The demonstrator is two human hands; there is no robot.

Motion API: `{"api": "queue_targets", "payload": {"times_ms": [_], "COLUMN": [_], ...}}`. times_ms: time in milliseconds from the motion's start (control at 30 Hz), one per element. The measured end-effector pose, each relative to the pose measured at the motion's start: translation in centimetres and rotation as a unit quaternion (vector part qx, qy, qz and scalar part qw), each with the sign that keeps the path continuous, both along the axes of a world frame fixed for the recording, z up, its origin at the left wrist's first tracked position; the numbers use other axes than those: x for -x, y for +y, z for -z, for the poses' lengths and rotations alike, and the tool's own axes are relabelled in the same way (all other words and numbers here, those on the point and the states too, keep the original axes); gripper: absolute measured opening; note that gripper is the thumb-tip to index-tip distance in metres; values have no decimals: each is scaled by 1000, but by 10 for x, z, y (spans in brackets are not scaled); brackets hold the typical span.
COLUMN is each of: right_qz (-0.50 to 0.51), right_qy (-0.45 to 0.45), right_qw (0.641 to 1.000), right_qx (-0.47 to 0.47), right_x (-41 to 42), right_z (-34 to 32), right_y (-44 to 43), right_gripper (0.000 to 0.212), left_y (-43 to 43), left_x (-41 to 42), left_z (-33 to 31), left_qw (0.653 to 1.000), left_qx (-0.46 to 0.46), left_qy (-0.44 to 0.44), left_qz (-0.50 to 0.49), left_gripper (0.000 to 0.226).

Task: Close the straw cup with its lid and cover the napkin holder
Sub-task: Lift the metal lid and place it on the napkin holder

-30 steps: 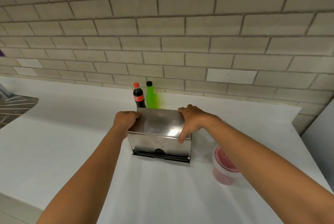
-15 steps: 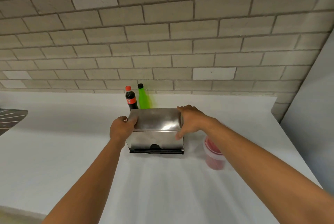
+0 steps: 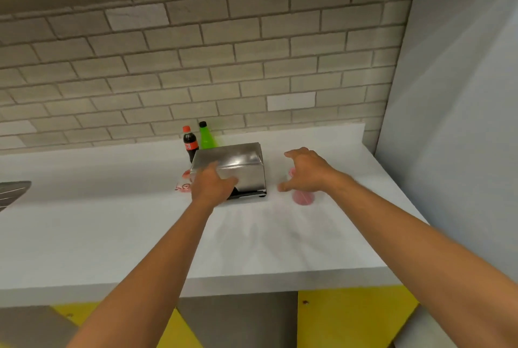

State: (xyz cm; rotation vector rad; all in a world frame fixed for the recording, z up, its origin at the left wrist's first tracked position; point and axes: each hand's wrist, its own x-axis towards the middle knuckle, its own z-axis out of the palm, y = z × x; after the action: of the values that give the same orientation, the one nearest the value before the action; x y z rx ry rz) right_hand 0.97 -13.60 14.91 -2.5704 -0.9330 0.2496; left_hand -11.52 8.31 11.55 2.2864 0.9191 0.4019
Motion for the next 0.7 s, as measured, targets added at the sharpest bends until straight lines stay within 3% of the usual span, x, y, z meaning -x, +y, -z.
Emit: {"api": "queue_targets", "payload": {"times_ms": [300, 700], "right_qz": [42, 55], "right_qy": [-64, -144], "right_qw": [997, 987], "right_qx": [-22, -47], "right_x": [76, 98], "right_z": [-62, -133], "right_y": [-76, -111], "right_gripper": [103, 100], "left_y": [-77, -126], "left_x": [44, 55], "left_z": [-64, -142], "left_qw": [993, 979], "left_qx": [-66, -170], "left_qy": [-29, -45], "left_qz": [92, 107], "left_gripper": [87, 91]}}
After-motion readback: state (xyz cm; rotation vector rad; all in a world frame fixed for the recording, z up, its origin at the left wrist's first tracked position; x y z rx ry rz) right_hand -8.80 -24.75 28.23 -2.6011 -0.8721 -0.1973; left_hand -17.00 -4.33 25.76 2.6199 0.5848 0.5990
